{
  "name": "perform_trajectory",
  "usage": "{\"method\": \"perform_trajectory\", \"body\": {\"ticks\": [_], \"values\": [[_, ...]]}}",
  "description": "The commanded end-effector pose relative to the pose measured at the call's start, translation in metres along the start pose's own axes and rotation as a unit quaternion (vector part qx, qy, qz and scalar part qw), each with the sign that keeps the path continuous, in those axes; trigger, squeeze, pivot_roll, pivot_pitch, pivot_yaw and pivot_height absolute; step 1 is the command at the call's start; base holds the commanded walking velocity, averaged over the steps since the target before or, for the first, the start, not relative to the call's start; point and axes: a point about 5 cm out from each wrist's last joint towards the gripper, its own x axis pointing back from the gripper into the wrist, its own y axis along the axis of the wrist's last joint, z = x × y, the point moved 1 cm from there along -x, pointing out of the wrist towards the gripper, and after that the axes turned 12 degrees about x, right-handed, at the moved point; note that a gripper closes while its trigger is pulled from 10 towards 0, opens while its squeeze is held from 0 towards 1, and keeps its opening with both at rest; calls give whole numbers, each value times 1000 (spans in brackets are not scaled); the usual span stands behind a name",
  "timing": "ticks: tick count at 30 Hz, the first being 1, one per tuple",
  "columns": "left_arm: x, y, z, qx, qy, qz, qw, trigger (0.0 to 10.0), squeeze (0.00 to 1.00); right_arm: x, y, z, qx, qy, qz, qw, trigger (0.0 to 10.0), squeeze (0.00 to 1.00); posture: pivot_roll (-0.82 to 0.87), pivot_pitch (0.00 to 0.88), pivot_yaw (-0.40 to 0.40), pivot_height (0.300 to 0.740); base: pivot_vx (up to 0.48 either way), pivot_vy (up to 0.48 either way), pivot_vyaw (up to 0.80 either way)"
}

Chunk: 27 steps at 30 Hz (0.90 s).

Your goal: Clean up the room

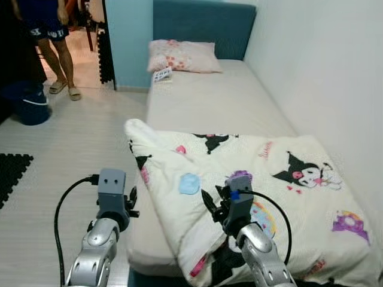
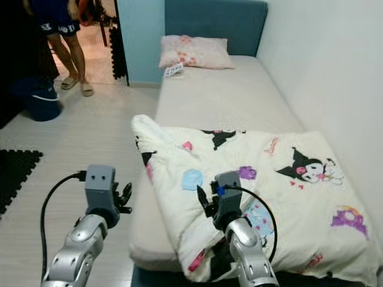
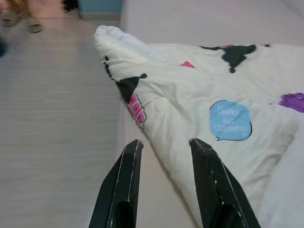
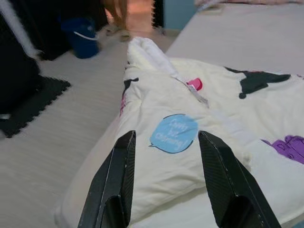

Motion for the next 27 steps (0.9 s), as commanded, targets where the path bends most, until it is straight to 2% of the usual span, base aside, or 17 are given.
{"method": "perform_trajectory", "body": {"ticks": [1,6,9,20,27], "values": [[1,-3,1,0,3,4,1000,10000,0,4,-4,-4,-5,-7,6,1000,10000,0,46,39,-78,740,0,-435,0],[0,-2,0,15,4,6,1000,10000,0,2,-2,-5,-5,-6,5,1000,10000,0,48,35,-80,740,0,-259,0],[0,0,-2,30,-1,2,1000,10000,0,0,-1,-5,-5,-6,4,1000,10000,0,49,32,-81,740,0,480,0],[1,2,0,24,-3,-7,1000,10000,0,-2,-1,-3,-8,-4,3,1000,10000,0,55,30,-78,740,0,480,0],[0,8,3,4,-3,-21,1000,10000,0,-3,-2,-2,-9,-5,1,1000,10000,0,62,24,-70,740,0,106,0]]}}
